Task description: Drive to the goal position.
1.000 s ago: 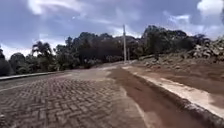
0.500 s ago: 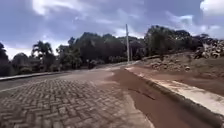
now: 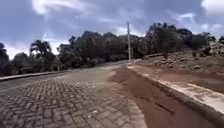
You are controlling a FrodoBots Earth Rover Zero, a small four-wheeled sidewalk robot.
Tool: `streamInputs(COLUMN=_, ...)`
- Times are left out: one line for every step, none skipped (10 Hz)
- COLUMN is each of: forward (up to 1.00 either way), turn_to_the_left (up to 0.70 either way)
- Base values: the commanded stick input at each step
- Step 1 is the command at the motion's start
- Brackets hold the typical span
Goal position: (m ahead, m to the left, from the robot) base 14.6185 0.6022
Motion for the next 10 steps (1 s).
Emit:
streamInputs(forward=1.0, turn_to_the_left=0.0)
streamInputs(forward=1.0, turn_to_the_left=0.0)
streamInputs(forward=1.0, turn_to_the_left=0.0)
streamInputs(forward=1.0, turn_to_the_left=0.0)
streamInputs(forward=1.0, turn_to_the_left=0.0)
streamInputs(forward=1.0, turn_to_the_left=0.0)
streamInputs(forward=1.0, turn_to_the_left=0.0)
streamInputs(forward=1.0, turn_to_the_left=0.0)
streamInputs(forward=1.0, turn_to_the_left=0.0)
streamInputs(forward=0.95, turn_to_the_left=0.0)
